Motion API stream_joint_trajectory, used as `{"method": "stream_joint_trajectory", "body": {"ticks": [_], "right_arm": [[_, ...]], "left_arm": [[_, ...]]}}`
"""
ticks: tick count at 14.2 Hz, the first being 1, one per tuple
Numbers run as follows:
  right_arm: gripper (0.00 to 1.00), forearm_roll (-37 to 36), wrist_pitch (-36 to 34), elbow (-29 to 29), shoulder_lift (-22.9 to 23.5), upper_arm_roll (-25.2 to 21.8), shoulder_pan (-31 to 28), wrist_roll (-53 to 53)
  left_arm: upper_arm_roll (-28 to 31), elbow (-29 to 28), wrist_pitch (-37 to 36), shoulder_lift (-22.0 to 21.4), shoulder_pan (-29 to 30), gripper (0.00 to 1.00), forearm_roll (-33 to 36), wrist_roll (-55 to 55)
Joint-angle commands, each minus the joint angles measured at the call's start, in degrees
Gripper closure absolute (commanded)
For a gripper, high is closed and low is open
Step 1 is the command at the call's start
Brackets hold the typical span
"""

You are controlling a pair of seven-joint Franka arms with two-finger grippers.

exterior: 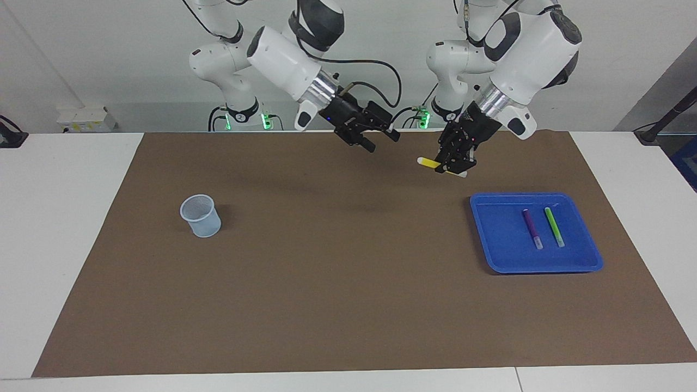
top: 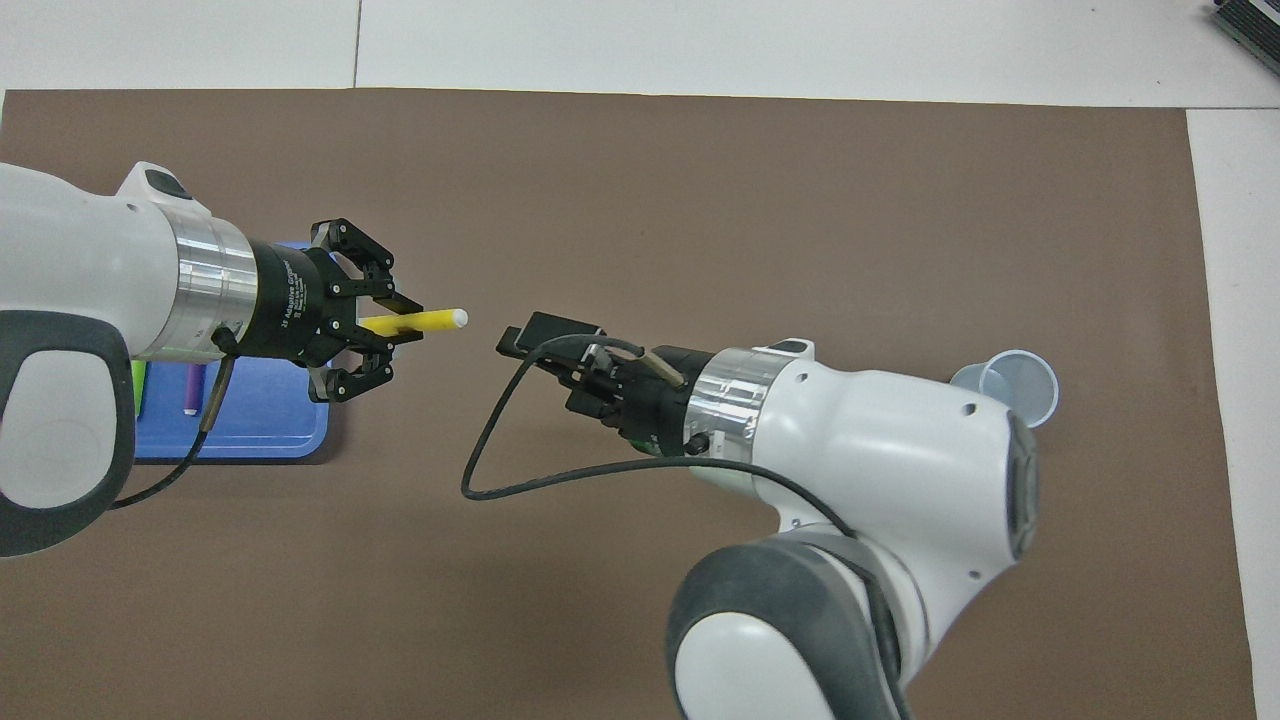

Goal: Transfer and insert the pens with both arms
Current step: 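Grasp the yellow pen's free end with the right gripper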

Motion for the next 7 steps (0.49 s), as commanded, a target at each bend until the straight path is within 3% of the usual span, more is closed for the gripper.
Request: {"method": "stream_joint_trajectory", "body": {"ticks": [1, 7], "right_arm": [[0.00, 1.86, 1.85, 3.37, 2.80, -0.08, 0.50, 0.72], [0.00, 3.98, 2.20, 9.00, 6.50, -0.08, 0.59, 2.92]], "left_arm": [[0.46, -1.58, -1.26, -2.07, -0.13, 1.00, -2.59, -0.91], [0.46, -1.58, -2.57, -2.33, -0.05, 1.00, -3.39, -1.00]]}}
